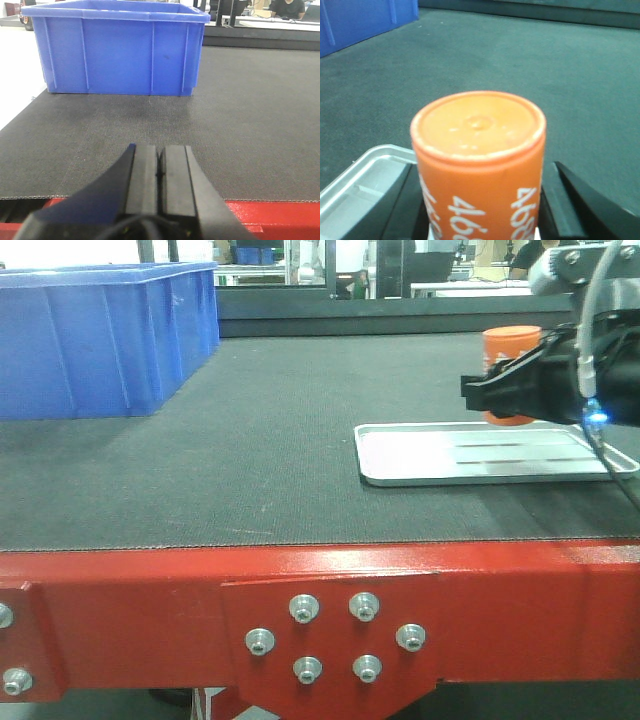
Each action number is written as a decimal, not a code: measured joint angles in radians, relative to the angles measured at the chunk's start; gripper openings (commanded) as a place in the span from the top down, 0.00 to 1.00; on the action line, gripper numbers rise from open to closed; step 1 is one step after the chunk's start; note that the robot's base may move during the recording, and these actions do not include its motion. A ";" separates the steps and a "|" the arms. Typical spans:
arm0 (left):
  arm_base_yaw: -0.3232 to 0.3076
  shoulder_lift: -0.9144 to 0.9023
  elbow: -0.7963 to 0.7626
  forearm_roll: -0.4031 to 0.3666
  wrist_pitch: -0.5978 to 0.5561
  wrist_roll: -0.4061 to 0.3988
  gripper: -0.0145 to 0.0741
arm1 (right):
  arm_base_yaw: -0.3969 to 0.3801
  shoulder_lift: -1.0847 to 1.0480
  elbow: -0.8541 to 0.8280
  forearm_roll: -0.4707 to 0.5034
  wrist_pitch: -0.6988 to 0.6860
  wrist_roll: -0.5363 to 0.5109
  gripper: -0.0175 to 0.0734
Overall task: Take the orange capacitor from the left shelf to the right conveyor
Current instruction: 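Lower the capacitor onto the silver tray with the right gripper, then open the right gripper and lift it away from the capacitor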
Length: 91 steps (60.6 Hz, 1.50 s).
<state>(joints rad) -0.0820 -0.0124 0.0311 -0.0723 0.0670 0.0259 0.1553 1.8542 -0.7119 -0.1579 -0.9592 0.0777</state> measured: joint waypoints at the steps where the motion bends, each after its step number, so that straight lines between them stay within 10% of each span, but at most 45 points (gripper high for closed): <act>1: 0.000 0.000 0.000 0.000 0.000 0.000 0.98 | 0.000 0.005 -0.005 -0.004 0.000 -0.001 0.73; 32: 0.002 0.000 0.000 0.000 0.000 0.000 0.98 | 0.000 0.110 -0.041 -0.027 -0.012 -0.004 0.70; 49: 0.002 0.000 0.000 0.000 0.000 0.000 0.98 | 0.000 0.110 -0.041 -0.027 -0.012 0.013 0.09; 91: 0.002 0.000 0.000 0.000 0.000 0.000 0.98 | 0.027 -0.435 -0.041 -0.027 0.593 0.130 0.25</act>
<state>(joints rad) -0.0801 -0.0124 0.0311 -0.0723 0.0670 0.0259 0.1823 1.4189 -0.7525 -0.1848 -0.3659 0.2079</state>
